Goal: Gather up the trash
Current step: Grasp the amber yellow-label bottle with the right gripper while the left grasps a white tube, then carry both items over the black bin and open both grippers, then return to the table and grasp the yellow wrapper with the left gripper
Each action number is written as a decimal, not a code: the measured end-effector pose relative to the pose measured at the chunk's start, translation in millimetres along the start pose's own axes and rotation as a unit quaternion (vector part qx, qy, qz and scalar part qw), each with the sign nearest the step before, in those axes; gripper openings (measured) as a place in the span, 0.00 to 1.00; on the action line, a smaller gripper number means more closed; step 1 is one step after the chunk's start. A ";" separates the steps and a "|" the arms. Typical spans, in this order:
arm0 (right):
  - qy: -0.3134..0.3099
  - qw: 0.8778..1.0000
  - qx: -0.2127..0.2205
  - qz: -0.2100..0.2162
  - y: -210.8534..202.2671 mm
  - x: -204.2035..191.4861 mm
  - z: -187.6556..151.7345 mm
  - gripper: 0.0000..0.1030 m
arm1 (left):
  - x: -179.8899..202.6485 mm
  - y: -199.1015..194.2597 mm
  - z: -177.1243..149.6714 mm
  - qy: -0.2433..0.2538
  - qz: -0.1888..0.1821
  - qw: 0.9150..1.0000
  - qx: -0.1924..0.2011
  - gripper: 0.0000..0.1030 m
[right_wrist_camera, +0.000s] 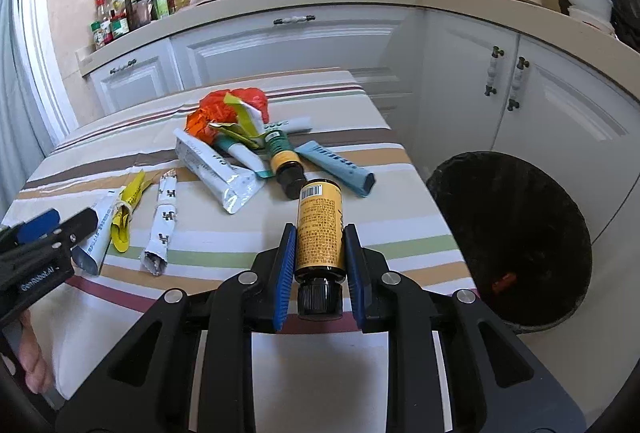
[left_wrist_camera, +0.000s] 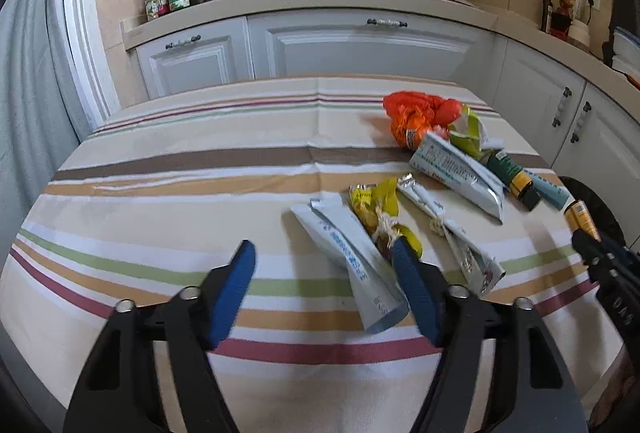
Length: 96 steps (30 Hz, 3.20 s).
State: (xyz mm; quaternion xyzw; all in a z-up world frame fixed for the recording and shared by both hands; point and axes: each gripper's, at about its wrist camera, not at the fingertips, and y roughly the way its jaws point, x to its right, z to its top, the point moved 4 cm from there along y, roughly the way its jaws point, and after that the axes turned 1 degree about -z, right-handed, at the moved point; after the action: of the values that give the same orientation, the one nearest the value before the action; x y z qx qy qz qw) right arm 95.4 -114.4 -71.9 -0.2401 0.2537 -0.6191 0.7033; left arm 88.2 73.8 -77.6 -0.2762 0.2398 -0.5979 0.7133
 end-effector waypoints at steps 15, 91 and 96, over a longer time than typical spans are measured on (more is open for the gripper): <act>0.006 1.000 0.010 0.001 -7.4 4.7 -2.3 0.23 | 3.7 0.3 -14.8 0.013 -0.048 0.999 -0.020 0.08; 0.109 0.982 0.083 -0.128 -23.6 185.4 41.1 0.36 | 227.9 -11.4 59.9 0.147 -0.198 0.968 0.039 0.38; 0.088 0.988 0.083 -0.099 -25.9 146.1 42.5 0.36 | 173.8 -15.0 59.9 0.115 -0.162 0.979 0.041 0.39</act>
State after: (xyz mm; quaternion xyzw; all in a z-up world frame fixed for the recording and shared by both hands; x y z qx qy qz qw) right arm 119.1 -261.5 -31.6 -0.1496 0.2374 -0.7231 0.6311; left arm 147.3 -93.0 -25.6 -0.2117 0.2474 -0.7425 0.5854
